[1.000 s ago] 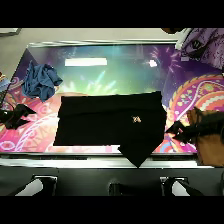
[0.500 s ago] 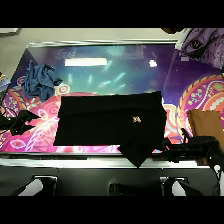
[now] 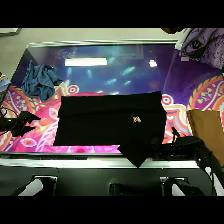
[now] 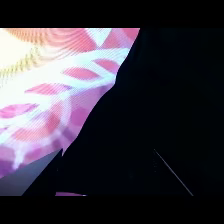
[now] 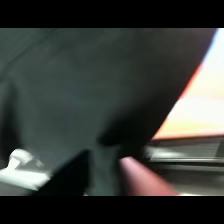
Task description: Fold the clothes and pants, and hang the long-sleeved shirts on hangers.
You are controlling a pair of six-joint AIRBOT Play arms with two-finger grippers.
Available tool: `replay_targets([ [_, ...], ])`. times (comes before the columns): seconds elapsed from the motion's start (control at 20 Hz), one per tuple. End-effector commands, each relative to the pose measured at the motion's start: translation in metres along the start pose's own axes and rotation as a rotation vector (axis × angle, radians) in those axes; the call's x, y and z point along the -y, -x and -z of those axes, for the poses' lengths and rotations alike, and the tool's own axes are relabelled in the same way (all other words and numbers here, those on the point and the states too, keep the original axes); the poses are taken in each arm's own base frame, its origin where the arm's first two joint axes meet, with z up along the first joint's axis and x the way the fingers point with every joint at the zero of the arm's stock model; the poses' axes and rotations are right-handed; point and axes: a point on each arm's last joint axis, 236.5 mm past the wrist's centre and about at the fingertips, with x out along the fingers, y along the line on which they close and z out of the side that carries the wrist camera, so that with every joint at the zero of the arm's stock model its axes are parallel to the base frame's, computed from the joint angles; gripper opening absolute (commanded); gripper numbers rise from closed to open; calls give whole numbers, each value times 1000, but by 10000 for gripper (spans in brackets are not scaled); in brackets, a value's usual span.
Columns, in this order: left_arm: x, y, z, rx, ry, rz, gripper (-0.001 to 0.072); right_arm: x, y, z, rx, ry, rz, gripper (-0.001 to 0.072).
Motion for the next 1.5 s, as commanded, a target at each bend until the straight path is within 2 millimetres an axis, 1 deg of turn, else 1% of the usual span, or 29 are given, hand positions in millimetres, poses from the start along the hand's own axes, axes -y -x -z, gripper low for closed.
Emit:
replay_targets([
  [0.0, -8, -9, 14, -41, -24, -5, 648, 0, -2, -5, 26, 7, 11, 31],
  [0.2, -25, -29, 46, -127, -22, -11, 647, -3, -1, 4, -15, 8, -2, 31],
  [0.35, -34, -40, 65, -177, -17, -12, 647, -4, -1, 10, -40, 12, -4, 31],
  [0.5, -41, -48, 83, -221, -4, -14, 646, -4, -1, 10, -40, 12, -4, 31],
  [0.6, -44, -52, 90, -242, 10, -15, 647, -4, -1, 10, -36, 16, -4, 31],
  [0.85, -48, -57, 99, -257, 26, -18, 643, -4, -1, 9, -35, 16, -4, 31],
  [0.9, -49, -58, 100, -260, 29, -19, 599, -4, -1, 9, -35, 16, -4, 31],
  [0.95, -51, -59, 102, -264, 34, -20, 596, -4, -1, 9, -35, 19, -5, 31],
  [1.05, -53, -64, 102, -271, 48, -19, 596, -4, -1, 9, -35, 25, -5, 31],
  [1.25, -48, -78, 106, -306, 60, -6, 585, -4, -1, 9, -34, 28, -5, 31],
  [1.3, -47, -82, 110, -326, 47, -12, 441, -4, -1, 9, -34, 30, -5, 31],
  [1.4, -44, -89, 115, -348, 25, -21, 299, -4, -1, 8, -32, 31, -4, 30],
  [1.45, -43, -91, 116, -352, 18, -23, 78, -4, -1, 8, -31, 38, -4, 30],
])
